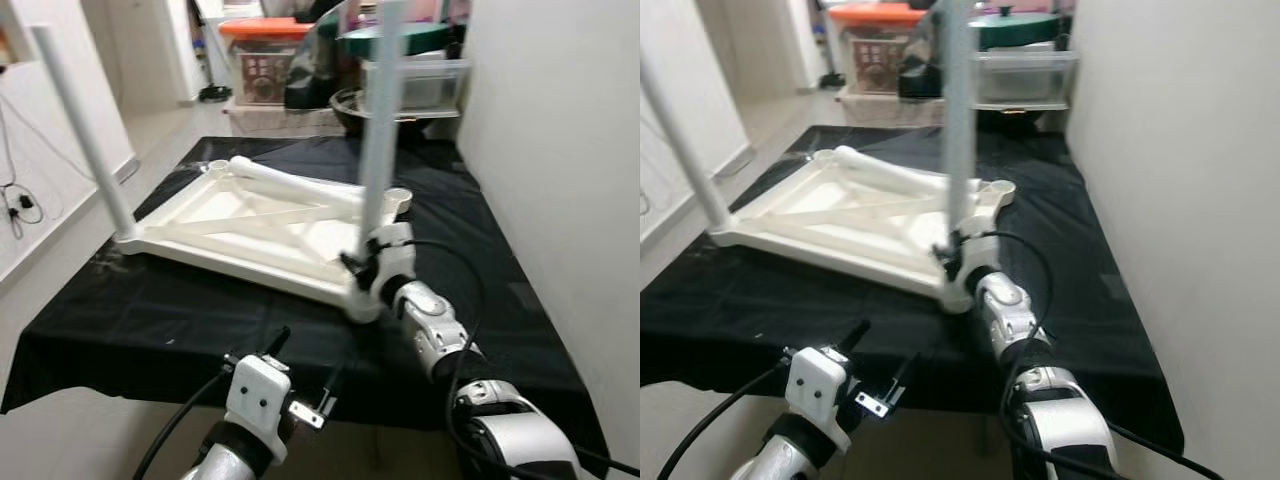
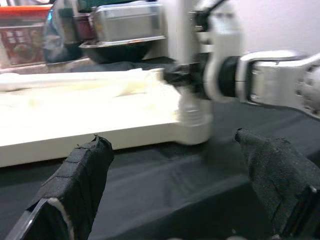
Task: Building children table
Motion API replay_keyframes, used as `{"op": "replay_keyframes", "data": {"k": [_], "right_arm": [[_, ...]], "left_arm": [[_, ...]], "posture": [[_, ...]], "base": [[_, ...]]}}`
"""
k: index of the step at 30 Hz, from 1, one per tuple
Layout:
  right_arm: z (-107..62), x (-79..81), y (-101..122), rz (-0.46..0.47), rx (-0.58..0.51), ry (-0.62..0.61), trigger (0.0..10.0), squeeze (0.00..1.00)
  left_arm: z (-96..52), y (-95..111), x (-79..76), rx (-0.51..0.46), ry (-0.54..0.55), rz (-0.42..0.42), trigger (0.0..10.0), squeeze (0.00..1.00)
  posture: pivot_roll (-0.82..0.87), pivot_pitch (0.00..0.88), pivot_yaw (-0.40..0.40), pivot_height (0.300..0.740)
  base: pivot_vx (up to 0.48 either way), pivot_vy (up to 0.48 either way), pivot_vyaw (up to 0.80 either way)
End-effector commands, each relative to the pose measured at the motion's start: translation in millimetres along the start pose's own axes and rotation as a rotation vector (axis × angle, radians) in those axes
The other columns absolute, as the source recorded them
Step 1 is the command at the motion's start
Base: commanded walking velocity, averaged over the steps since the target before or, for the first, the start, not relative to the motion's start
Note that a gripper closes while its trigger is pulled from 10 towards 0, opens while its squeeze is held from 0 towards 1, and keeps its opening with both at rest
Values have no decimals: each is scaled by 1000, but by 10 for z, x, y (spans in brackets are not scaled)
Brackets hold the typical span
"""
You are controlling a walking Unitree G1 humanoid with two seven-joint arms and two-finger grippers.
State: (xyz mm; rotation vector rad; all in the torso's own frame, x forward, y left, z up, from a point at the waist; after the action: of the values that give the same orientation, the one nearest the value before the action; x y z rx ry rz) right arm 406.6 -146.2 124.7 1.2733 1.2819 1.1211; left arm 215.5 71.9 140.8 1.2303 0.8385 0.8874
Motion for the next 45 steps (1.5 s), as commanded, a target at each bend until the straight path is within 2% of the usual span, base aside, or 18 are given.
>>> {"op": "replay_keyframes", "data": {"k": [1,9,10,12,13,17,18,20,21,22,23,24,26,27,29,33,40,45], "right_arm": [[-140,-147,-229,53,90,-221,0,0],[-222,-6,-242,84,88,-291,0,0],[-201,87,-216,84,78,-253,10000,0],[-186,159,-194,100,65,-219,10000,0],[-179,231,-144,99,32,-180,10000,1000],[-190,344,-65,125,-17,-97,10000,1000],[-172,359,-36,142,-44,-35,10000,78],[-166,365,-13,152,-63,5,10000,78],[-158,450,75,116,-132,230,10000,0],[-158,450,75,116,-132,230,10000,0],[-183,495,95,103,-149,352,10000,0],[-183,495,95,103,-149,352,10000,0],[-244,559,51,76,-123,570,10000,0],[-244,559,51,76,-123,570,10000,0],[-274,554,-12,75,-46,739,10000,0],[-281,551,-26,67,-17,802,10000,0],[-457,727,8,60,128,1268,10000,0],[-483,770,76,76,122,1337,10000,0]], "left_arm": [[-7,-33,10,9,0,12,10000,0],[-9,-37,7,11,0,15,10000,0],[-10,-35,6,11,0,15,10000,0],[-10,-34,6,11,0,16,10000,0],[-10,-34,6,11,1,16,10000,0],[-10,-37,7,12,2,17,10000,0],[-7,-37,5,12,2,16,10000,0],[-4,-36,4,13,2,15,10000,0],[3,-38,4,15,3,15,10000,0],[3,-38,4,15,3,15,10000,0],[8,-32,0,12,-1,16,10000,0],[8,-32,0,12,-1,16,10000,0],[19,-22,-3,9,-3,15,10000,0],[19,-22,-3,9,-3,15,10000,0],[22,-22,-1,8,-3,14,10000,0],[22,-25,-3,9,-5,15,10000,0],[44,-56,-7,14,-12,16,10000,0],[48,-77,-2,20,-11,20,10000,0]], "posture": [[8,0,-1,740],[10,0,2,740],[10,0,2,740],[10,0,2,740],[10,0,2,740],[10,0,2,740],[4,0,-3,740],[4,0,-3,740],[4,0,-3,740],[4,0,-3,740],[4,0,-3,740],[4,0,-3,740],[5,0,-4,740],[5,0,-4,740],[5,0,-5,740],[5,0,-5,740],[21,0,-1,740],[25,0,-2,740]], "base": [[0,0,0],[0,0,0],[0,0,0],[0,0,0],[0,0,0],[0,0,0],[0,0,0],[0,0,0],[0,0,0],[0,0,0],[0,0,0],[0,0,0],[0,0,0],[0,0,0],[0,0,0],[0,0,0],[0,0,0],[0,0,0]]}}
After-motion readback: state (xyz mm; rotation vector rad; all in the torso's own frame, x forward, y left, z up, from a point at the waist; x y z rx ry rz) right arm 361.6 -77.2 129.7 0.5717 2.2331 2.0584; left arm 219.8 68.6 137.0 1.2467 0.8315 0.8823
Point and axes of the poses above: a point about 5 cm out from each wrist's last joint towards the gripper, its own z axis pointing out of the wrist towards the gripper, its own y axis along the axis of the wrist's last joint, x = y × z, the point moved 3 cm from there along z, pointing out of the wrist towards the gripper, and after that the axes turned 3 degrees about -z, right-handed, at the moved point
